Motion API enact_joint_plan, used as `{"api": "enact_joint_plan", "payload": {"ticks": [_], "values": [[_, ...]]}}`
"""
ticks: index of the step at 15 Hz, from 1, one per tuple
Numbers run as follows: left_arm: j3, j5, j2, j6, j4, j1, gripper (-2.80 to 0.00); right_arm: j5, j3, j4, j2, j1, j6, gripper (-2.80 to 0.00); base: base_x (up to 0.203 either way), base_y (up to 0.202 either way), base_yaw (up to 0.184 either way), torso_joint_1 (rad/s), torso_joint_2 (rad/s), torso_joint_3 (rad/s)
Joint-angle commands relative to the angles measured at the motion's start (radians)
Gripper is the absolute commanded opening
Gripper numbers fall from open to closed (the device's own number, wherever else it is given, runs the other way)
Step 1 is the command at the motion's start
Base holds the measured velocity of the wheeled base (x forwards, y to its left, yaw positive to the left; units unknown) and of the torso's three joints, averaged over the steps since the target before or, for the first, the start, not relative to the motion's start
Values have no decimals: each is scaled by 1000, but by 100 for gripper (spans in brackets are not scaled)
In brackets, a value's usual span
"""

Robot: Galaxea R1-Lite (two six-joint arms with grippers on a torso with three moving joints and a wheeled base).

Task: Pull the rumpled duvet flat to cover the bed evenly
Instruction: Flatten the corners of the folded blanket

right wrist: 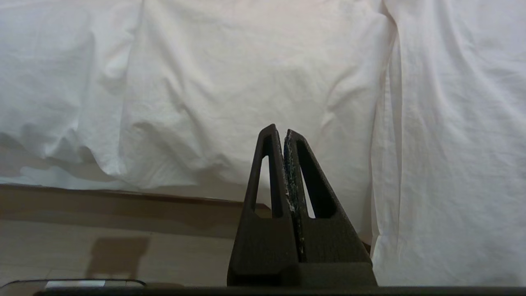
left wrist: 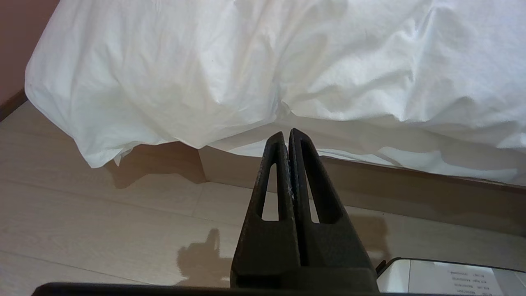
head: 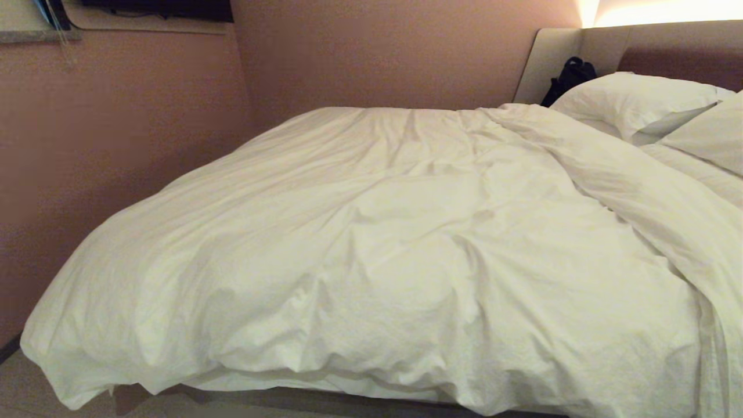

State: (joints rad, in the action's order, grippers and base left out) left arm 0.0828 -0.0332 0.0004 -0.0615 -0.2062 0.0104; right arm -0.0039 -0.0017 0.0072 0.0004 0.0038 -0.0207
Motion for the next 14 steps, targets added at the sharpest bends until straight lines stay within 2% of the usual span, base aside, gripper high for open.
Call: {"api": "enact_joint_plan", "payload": {"ticks": [1, 7, 9, 11, 14], "values": [[0, -1, 0, 0, -1, 0, -280, 1, -1, 4, 0, 1, -1, -280, 0, 0, 0, 0, 0, 0], [0, -1, 0, 0, -1, 0, -280, 9, -48, 19, 2, 1, 4, -280, 0, 0, 0, 0, 0, 0], [0, -1, 0, 0, -1, 0, -280, 52, -183, 117, 21, 1, 41, -280, 0, 0, 0, 0, 0, 0], [0, -1, 0, 0, -1, 0, -280, 138, -307, 226, 111, 1, 75, -280, 0, 0, 0, 0, 0, 0], [0, -1, 0, 0, -1, 0, -280, 217, -374, 213, 354, 0, 104, -280, 0, 0, 0, 0, 0, 0]]}}
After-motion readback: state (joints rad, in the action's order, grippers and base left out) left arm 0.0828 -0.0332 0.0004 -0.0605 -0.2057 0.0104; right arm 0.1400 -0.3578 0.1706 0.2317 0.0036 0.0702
